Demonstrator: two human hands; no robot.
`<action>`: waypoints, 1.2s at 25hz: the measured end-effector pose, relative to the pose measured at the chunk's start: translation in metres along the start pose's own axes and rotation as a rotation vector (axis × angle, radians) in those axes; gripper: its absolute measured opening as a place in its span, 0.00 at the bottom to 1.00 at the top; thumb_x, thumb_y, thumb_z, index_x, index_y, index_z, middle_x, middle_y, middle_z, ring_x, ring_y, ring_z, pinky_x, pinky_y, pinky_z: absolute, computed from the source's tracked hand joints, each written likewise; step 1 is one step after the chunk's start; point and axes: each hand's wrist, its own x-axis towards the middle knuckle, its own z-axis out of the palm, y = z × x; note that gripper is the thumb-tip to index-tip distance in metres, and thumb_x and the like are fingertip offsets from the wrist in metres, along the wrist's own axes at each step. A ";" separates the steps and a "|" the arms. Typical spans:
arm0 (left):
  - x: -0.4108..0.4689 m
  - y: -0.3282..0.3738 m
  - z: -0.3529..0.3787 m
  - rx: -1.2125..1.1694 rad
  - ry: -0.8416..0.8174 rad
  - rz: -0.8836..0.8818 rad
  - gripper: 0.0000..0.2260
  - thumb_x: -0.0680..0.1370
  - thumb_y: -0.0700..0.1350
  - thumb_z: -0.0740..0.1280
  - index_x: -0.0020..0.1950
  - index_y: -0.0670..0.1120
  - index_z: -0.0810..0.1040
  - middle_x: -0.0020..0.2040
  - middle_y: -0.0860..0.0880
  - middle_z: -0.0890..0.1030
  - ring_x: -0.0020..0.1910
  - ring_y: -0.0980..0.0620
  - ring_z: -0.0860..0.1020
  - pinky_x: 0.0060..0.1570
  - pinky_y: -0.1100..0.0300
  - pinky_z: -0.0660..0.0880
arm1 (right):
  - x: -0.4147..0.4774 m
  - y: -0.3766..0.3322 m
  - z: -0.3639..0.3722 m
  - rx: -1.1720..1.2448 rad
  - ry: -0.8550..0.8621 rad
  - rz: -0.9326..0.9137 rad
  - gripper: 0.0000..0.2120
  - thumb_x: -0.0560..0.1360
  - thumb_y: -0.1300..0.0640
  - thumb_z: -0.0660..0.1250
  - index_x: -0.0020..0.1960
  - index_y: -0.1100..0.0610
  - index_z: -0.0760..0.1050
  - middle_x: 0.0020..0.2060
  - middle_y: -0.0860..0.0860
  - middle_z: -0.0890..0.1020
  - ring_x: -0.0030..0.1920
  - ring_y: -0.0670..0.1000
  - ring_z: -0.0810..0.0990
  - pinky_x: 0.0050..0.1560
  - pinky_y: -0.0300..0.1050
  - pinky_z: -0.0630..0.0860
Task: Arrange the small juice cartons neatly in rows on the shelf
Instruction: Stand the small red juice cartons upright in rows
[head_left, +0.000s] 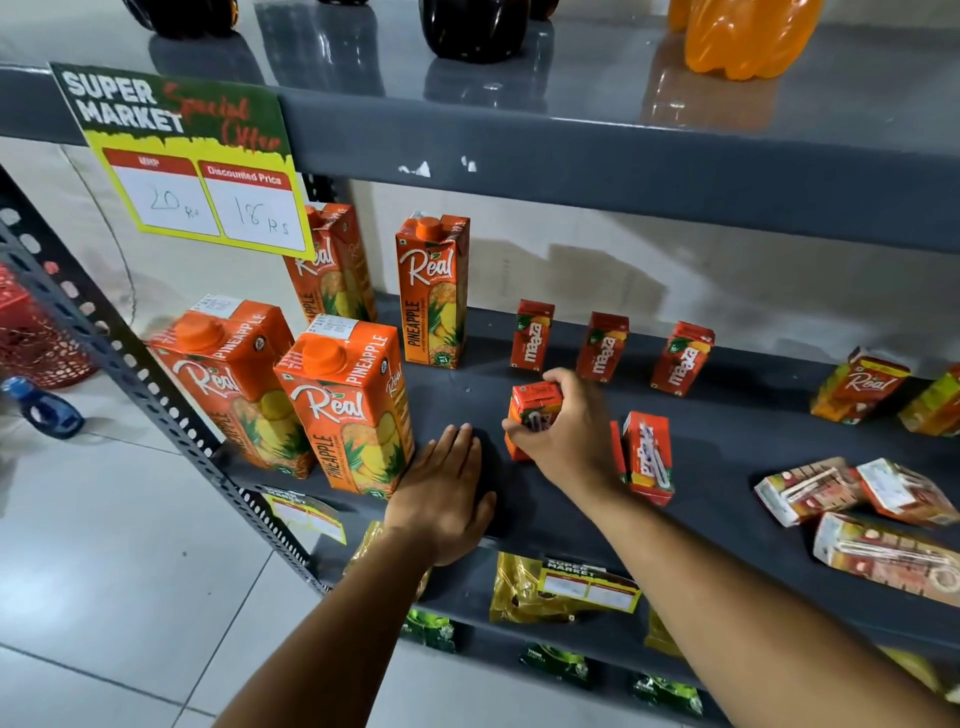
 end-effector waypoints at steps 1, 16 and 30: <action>0.000 0.000 0.000 0.002 0.000 0.003 0.35 0.76 0.61 0.44 0.78 0.42 0.48 0.80 0.44 0.47 0.78 0.47 0.43 0.74 0.54 0.41 | -0.001 0.000 0.002 -0.003 0.007 -0.007 0.33 0.64 0.51 0.80 0.64 0.58 0.71 0.59 0.56 0.76 0.60 0.52 0.74 0.51 0.31 0.63; 0.000 0.001 -0.002 0.048 -0.011 0.009 0.34 0.77 0.60 0.45 0.78 0.41 0.50 0.80 0.42 0.50 0.78 0.45 0.47 0.74 0.52 0.45 | 0.040 -0.061 -0.062 -0.406 -0.372 0.045 0.30 0.70 0.30 0.64 0.48 0.59 0.76 0.40 0.53 0.81 0.40 0.52 0.81 0.37 0.44 0.74; 0.001 0.001 0.000 0.041 -0.017 -0.012 0.34 0.78 0.60 0.46 0.78 0.41 0.50 0.80 0.43 0.50 0.78 0.46 0.47 0.75 0.51 0.47 | 0.060 -0.077 -0.052 -0.971 -0.999 -0.500 0.22 0.73 0.61 0.69 0.65 0.48 0.71 0.61 0.52 0.78 0.58 0.55 0.78 0.55 0.52 0.78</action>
